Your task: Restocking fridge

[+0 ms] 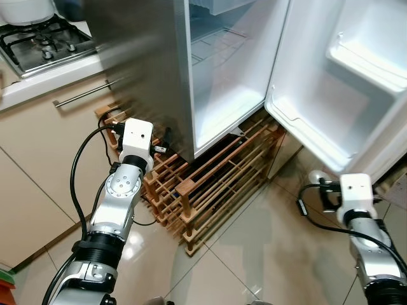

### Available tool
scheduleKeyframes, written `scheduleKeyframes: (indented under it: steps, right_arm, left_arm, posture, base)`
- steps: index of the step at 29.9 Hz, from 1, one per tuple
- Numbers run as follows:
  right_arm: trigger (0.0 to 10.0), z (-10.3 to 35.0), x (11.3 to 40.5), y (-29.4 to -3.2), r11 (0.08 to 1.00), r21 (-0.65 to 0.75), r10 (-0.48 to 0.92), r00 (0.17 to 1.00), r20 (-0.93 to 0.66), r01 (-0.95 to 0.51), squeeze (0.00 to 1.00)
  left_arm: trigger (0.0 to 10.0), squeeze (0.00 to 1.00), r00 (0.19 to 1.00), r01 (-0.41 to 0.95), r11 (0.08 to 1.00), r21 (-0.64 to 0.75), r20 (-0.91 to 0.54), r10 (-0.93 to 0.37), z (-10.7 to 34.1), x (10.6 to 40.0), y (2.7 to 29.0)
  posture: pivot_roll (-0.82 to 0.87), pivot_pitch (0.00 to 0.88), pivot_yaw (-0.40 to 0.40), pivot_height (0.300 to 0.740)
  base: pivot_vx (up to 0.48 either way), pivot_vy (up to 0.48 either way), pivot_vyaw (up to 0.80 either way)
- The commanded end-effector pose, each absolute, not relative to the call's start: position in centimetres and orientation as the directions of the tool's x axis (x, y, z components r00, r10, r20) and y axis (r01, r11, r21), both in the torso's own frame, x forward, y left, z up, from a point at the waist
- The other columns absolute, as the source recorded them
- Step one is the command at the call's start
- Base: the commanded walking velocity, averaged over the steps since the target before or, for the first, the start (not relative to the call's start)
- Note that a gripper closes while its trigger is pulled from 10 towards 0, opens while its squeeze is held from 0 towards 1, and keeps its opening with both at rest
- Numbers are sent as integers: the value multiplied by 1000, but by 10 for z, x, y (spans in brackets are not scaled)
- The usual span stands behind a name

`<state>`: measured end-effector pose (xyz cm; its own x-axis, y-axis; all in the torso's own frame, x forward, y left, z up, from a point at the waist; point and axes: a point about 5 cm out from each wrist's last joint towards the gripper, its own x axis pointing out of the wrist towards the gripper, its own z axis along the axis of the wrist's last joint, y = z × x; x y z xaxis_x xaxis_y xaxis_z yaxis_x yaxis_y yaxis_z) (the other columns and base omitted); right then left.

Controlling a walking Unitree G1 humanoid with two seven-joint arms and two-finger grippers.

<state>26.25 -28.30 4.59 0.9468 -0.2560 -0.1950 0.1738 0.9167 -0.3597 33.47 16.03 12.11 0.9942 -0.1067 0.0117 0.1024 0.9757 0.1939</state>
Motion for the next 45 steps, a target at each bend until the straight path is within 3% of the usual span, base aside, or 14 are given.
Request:
scheduleKeyframes:
  steps: [1,4,6,7,9,11,13,19,26,35,45]
  right_arm:
    - [10000,48,260,-284,919,-347,-261,949,-176,188,0]
    - [10000,54,269,-254,956,-261,-178,974,-137,137,0]
    - [10000,55,271,-247,960,-249,-168,977,-133,131,0]
    - [10000,63,279,-225,977,-175,-140,986,-94,122,0]
    - [10000,67,281,-216,981,-157,-125,989,-77,111,0]
    - [10000,82,290,-185,992,-103,-72,997,-10,71,0]
    - [10000,86,292,-174,996,-77,-50,999,4,50,0]
    - [10000,90,295,-160,998,-56,-22,999,23,24,0]
    - [10000,114,296,-153,989,-144,-10,989,145,32,0]
    - [10000,115,303,-142,995,-102,23,992,125,-10,0]
    - [10000,109,302,-149,997,-74,10,996,93,-3,0]
  left_arm:
    - [10000,0,995,95,980,176,-5,-96,115,333,163]
    - [10000,0,995,98,985,141,-11,-97,112,334,157]
    - [10000,0,995,96,987,132,-11,-96,112,334,157]
    - [10000,0,995,100,988,119,-3,-100,114,335,154]
    - [10000,0,995,101,988,118,1,-102,115,334,153]
    - [10000,0,991,124,991,52,36,-126,121,331,148]
    - [10000,0,988,141,989,34,65,-143,124,329,146]
    - [10000,0,981,160,987,25,108,-162,131,325,143]
    - [10000,0,980,113,992,48,159,-119,142,324,147]
    - [10000,0,991,94,995,21,94,-96,136,328,141]
    - [10000,0,978,132,987,90,151,-145,144,325,129]
  posture:
    - [-134,0,35,740]
    - [-133,0,36,740]
    - [-133,0,36,740]
    - [-127,0,34,740]
    - [-127,0,34,740]
    - [-124,0,34,740]
    - [-123,0,33,740]
    - [-103,0,24,740]
    - [-95,0,13,740]
    - [-95,0,12,740]
    - [-89,0,16,740]
  base:
    - [0,0,0]
    - [0,0,0]
    - [0,0,0]
    - [0,0,0]
    - [0,0,0]
    - [0,0,366]
    - [0,0,734]
    - [-287,91,703]
    - [-388,288,686]
    - [-205,172,659]
    - [0,0,596]
